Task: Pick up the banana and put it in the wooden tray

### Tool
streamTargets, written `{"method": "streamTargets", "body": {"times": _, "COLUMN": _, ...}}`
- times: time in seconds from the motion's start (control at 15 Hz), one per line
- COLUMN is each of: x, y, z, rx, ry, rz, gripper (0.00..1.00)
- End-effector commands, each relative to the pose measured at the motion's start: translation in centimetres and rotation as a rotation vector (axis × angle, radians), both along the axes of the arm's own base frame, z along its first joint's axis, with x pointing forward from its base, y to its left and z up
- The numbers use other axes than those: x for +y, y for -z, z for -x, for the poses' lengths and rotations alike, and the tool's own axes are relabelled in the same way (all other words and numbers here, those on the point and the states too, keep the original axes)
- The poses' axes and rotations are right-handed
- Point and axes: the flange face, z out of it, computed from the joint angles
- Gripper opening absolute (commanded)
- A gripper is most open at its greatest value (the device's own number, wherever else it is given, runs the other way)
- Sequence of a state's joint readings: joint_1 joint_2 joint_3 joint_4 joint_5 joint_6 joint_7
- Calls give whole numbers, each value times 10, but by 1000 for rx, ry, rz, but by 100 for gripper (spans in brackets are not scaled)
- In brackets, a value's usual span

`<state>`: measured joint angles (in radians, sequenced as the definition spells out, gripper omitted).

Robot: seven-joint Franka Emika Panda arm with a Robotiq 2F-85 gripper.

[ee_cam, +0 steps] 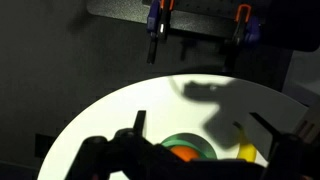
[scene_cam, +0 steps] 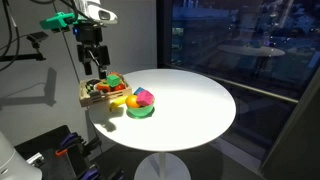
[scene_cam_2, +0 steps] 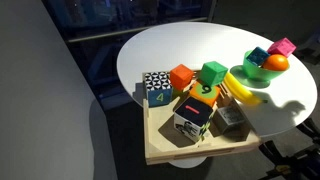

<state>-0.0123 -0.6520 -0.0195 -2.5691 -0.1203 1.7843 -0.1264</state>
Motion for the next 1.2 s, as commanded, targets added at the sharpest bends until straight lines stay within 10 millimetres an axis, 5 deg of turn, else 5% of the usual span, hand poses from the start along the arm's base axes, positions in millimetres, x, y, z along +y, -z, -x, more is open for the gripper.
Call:
{"method": "streamTargets", "body": {"times": 0.0, "x": 0, "y": 0, "z": 0, "rx": 1, "ry": 0, "rz": 0, "gripper": 100}}
{"method": "streamTargets", "body": {"times": 0.53, "x": 7, "y": -3, "z": -9, "rx": -21, "ry": 8, "rz": -6, "gripper": 100}}
{"method": "streamTargets", "body": {"times": 1.13, "x": 47, "y": 2, "z": -37, "rx": -113, "ry": 4, "rz": -6, "gripper": 100}}
